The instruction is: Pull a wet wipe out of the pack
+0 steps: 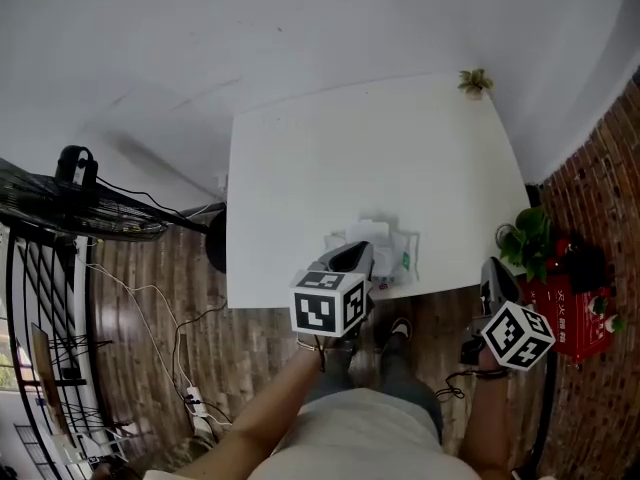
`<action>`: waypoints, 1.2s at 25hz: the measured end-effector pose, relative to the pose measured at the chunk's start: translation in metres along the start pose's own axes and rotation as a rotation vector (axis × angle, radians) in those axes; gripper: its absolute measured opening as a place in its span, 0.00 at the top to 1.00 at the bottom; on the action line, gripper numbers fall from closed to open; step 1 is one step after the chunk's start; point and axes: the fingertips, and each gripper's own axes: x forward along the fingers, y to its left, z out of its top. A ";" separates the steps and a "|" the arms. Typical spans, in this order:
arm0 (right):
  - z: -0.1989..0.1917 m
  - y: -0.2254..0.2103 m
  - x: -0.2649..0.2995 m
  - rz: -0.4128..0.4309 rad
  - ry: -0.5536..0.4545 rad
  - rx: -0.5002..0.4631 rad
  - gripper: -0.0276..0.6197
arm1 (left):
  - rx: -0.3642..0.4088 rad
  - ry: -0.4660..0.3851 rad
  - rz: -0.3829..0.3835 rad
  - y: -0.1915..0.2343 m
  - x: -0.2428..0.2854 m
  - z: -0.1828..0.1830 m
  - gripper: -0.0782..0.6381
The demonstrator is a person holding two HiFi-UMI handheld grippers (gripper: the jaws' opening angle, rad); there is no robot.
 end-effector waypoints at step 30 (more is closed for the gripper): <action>0.022 0.042 -0.010 -0.048 -0.098 -0.007 0.96 | 0.062 -0.080 -0.121 0.002 -0.021 0.052 0.88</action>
